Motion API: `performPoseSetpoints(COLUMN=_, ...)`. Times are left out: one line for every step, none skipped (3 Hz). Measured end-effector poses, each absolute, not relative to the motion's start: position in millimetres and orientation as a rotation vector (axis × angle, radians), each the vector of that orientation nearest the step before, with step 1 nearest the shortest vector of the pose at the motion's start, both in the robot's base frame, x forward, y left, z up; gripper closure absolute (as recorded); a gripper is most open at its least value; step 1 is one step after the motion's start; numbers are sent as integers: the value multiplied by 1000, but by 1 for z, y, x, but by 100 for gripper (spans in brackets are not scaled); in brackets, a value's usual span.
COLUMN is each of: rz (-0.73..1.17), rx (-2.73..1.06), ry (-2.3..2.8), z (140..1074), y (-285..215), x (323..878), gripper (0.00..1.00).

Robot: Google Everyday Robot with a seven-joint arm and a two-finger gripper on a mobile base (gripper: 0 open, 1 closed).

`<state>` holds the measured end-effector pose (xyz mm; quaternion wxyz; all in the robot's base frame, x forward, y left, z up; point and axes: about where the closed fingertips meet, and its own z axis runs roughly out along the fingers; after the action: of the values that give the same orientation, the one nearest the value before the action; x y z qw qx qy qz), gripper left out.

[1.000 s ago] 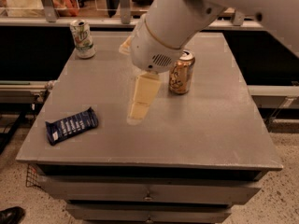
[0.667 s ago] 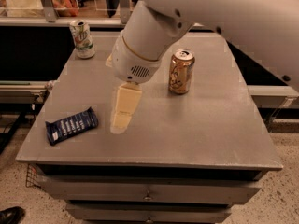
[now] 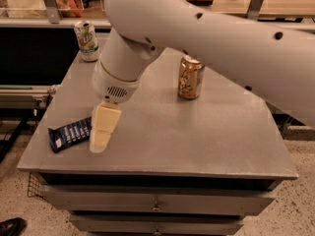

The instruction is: Pick rxbar blueberry

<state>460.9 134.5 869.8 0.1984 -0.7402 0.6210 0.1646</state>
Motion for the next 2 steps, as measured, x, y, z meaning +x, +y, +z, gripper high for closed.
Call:
performPoseSetpoints(rz=468, rx=-2052, ry=1748, z=857, y=151, x=465, gripper=0)
performPoseSetpoints(rz=467, rx=-2029, ry=1760, z=848, y=161, x=469, gripper=0)
